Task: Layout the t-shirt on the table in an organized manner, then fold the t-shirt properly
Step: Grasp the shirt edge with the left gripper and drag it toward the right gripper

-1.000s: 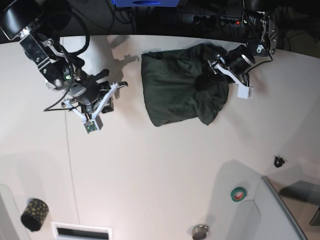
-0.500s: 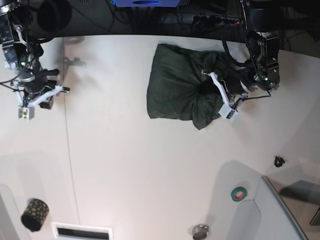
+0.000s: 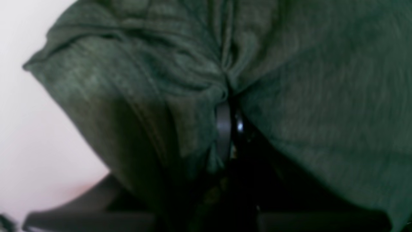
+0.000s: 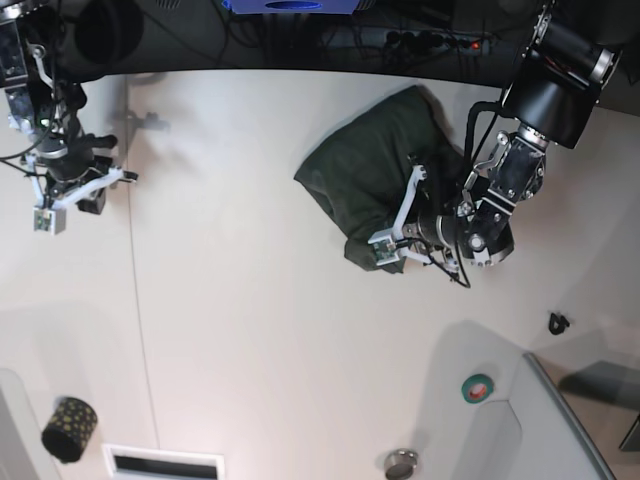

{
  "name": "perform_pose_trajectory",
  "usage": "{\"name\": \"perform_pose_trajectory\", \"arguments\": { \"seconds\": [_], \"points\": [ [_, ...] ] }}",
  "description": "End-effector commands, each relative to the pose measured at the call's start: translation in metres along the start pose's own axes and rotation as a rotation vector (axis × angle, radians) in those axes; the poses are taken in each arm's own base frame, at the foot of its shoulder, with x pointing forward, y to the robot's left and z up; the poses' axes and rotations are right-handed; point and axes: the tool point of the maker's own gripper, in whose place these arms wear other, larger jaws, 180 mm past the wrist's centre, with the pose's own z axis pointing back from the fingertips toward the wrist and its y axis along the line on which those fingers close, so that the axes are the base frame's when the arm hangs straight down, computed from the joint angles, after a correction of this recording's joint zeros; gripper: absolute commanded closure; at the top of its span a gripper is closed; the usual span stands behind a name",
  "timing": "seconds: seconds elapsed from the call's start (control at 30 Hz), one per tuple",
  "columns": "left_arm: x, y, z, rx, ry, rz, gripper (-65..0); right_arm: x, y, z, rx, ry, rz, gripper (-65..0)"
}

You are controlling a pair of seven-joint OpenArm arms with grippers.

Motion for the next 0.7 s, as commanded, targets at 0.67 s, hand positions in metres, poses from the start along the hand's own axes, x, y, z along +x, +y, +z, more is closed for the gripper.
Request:
{"name": "perform_pose_trajectory", "arguments": {
  "seconds": [0.67],
  "points": [
    [0.157, -0.015, -0.02, -0.07, -0.127, -0.278, 0.0, 0.012, -0.036, 0.036, -0.094, -0.084, -0.088, -5.7]
  ]
}}
